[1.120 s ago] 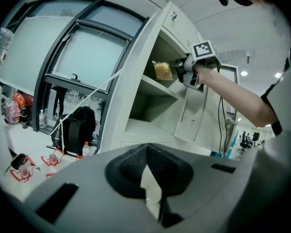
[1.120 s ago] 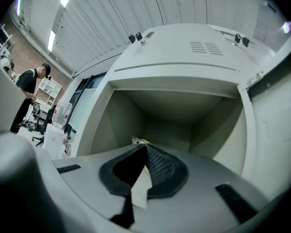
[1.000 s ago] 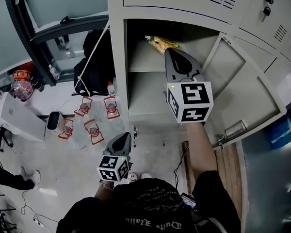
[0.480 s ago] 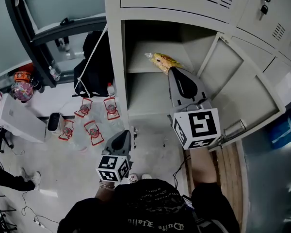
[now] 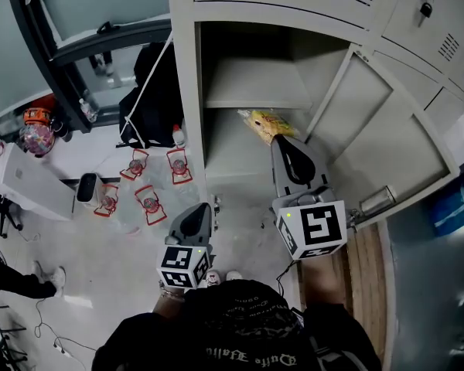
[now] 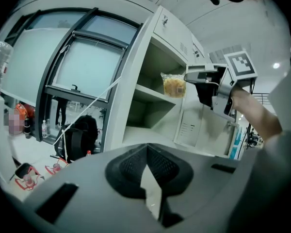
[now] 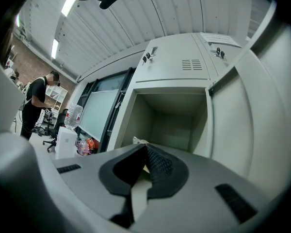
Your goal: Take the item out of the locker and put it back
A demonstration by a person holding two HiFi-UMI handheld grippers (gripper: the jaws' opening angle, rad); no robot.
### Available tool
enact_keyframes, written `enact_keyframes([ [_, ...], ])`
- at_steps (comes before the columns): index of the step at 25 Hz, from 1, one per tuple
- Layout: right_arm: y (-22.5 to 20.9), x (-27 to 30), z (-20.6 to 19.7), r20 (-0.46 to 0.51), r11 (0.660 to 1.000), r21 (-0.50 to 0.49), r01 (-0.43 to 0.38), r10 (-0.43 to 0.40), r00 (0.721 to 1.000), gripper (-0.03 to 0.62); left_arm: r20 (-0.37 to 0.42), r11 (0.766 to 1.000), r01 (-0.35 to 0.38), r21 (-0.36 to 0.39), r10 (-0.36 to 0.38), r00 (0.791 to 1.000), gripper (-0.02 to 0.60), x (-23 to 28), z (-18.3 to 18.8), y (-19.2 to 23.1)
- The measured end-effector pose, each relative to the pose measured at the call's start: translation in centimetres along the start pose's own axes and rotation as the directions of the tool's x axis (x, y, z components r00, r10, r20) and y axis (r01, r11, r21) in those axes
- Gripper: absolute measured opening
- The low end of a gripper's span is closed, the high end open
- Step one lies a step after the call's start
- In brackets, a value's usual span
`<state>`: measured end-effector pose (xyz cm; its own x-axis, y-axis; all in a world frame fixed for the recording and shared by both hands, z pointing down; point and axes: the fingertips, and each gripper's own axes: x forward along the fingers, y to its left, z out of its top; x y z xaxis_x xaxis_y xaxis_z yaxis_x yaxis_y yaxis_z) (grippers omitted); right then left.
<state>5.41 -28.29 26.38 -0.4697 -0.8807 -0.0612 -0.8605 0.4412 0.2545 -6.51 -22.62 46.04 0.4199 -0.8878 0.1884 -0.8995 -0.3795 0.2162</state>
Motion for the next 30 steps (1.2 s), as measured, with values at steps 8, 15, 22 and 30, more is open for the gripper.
enact_keyframes([
  [8, 0.8, -1.5, -4.2, -0.062, 0.999, 0.034, 0.041, -0.039, 0.997, 0.003, 0.009, 1.000, -0.002, 0.000, 0.002, 1.000, 0.004, -0.1, -0.4, -0.7],
  [15, 1.7, -2.8, -7.9, -0.131, 0.994, 0.090, 0.056, -0.044, 0.990, 0.003, 0.020, 1.000, -0.010, 0.018, 0.010, 1.000, 0.005, 0.0, 0.2, -0.7],
  [22, 2.8, -4.1, -11.1, -0.186, 0.989, 0.133, 0.072, -0.046, 0.981, 0.003, 0.018, 0.999, -0.024, 0.021, 0.024, 1.000, 0.004, 0.1, 0.0, -0.6],
  [30, 3.7, -5.1, -13.3, -0.227, 0.987, 0.143, 0.073, -0.039, 0.973, 0.003, 0.033, 0.999, -0.025, 0.023, 0.024, 0.999, 0.003, 0.4, 0.3, -0.6],
])
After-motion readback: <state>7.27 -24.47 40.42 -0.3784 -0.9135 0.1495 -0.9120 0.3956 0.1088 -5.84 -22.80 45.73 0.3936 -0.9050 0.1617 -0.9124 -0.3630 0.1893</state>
